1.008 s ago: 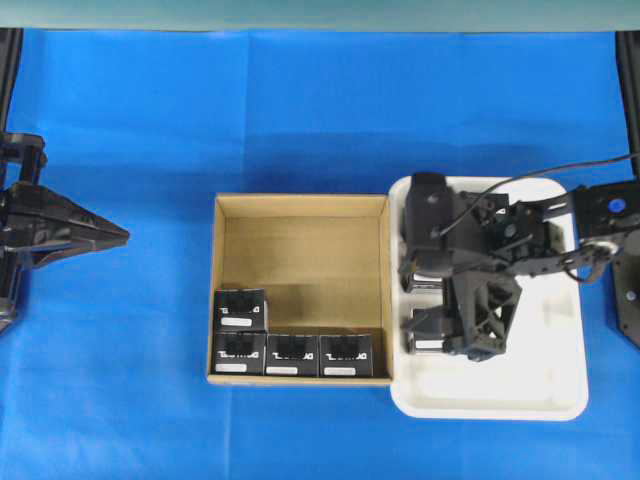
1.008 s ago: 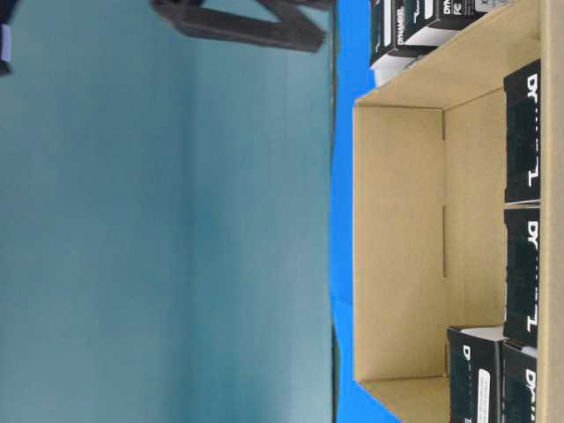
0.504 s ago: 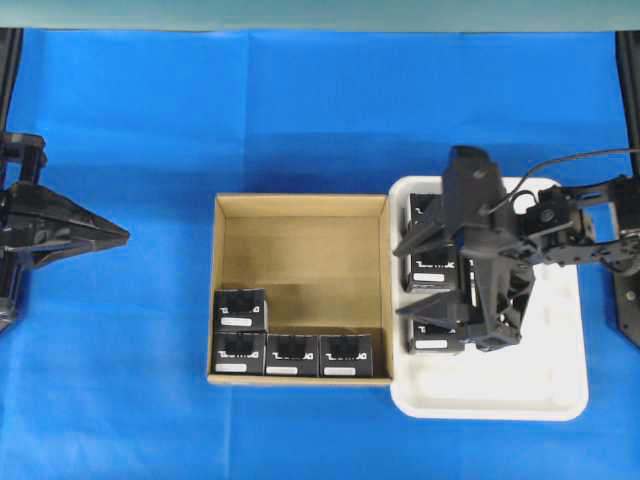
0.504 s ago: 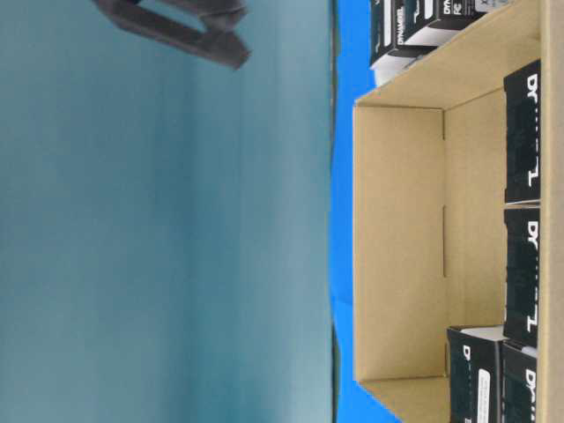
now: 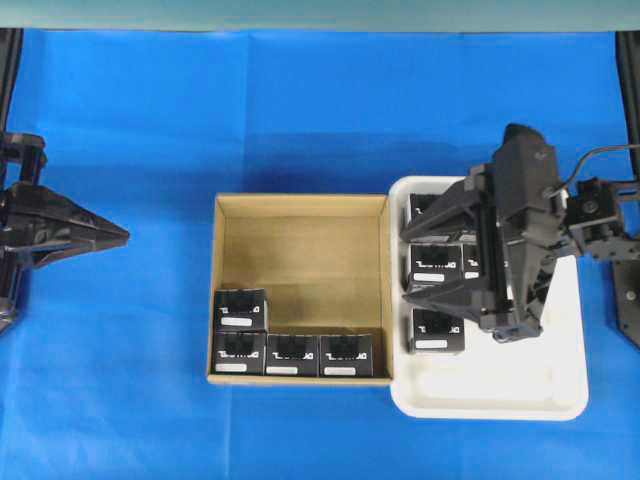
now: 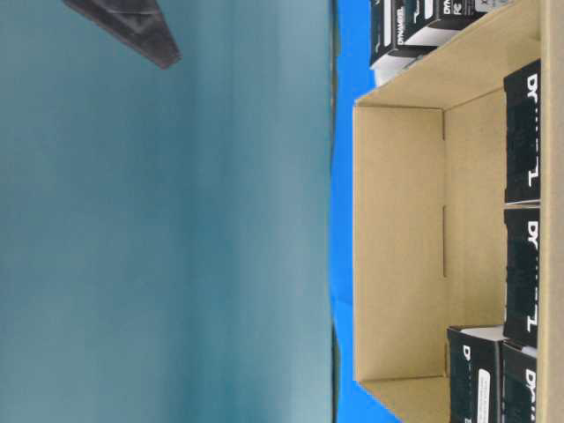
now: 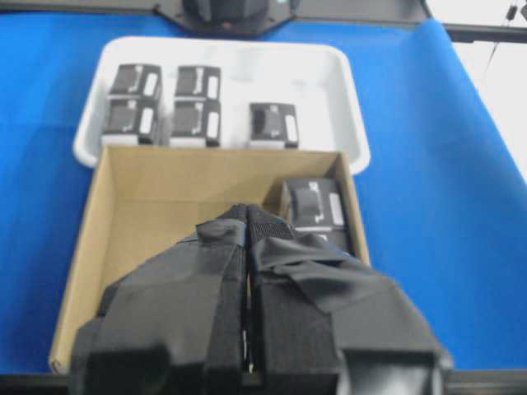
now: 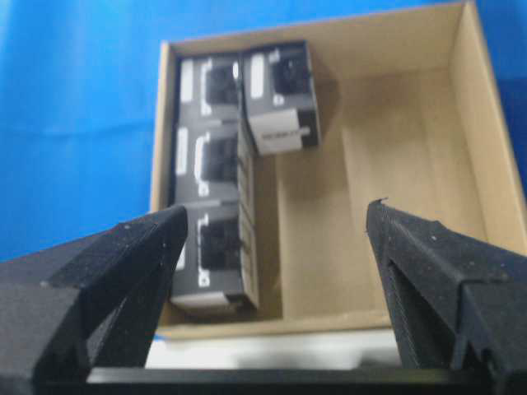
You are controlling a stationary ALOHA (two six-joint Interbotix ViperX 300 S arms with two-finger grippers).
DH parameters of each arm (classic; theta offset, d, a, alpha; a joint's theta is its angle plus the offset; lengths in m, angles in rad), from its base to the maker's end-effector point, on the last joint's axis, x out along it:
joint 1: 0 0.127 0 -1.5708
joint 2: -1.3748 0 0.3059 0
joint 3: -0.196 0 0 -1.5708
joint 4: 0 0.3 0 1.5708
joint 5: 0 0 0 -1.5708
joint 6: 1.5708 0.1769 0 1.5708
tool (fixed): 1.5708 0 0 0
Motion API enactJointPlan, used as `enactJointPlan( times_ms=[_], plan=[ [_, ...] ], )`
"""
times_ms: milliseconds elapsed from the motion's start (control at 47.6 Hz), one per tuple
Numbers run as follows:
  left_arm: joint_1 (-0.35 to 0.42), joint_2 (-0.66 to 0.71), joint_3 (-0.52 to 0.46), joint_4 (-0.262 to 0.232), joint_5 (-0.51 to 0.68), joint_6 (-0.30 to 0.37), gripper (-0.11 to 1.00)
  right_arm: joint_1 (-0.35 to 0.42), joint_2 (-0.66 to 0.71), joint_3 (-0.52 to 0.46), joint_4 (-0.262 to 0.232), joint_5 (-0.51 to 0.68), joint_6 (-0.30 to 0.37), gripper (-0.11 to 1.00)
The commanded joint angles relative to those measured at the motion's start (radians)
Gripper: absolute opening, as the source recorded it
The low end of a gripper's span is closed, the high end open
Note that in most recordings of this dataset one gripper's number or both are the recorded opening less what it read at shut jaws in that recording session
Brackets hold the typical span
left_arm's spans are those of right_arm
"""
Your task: Pick the box from inside the cardboard box.
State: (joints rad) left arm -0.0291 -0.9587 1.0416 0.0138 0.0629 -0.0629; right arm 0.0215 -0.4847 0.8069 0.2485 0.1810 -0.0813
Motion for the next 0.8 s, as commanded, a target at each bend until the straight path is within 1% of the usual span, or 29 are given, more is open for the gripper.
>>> enactJointPlan(
  times_ms=[0, 210, 420, 777],
  plan=[
    [-0.003, 0.005, -0.026, 0.003, -0.005, 0.000, -0.03, 0.002, -0.018, 0.005, 0.002, -0.046, -0.005, 0.92],
    [-0.009, 0.003, -0.026, 0.003, -0.005, 0.000, -0.03, 0.002, -0.048, 0.021, 0.000, -0.127, -0.005, 0.92],
    [-0.009, 0.002, -0.026, 0.003, -0.005, 0.002, -0.03, 0.002, -0.044, 0.021, 0.000, -0.215, -0.005, 0.92],
    [-0.015, 0.000, -0.028, 0.003, -0.006, 0.002, -0.03, 0.002, -0.051, 0.025, 0.000, -0.213, 0.002, 0.92]
  ],
)
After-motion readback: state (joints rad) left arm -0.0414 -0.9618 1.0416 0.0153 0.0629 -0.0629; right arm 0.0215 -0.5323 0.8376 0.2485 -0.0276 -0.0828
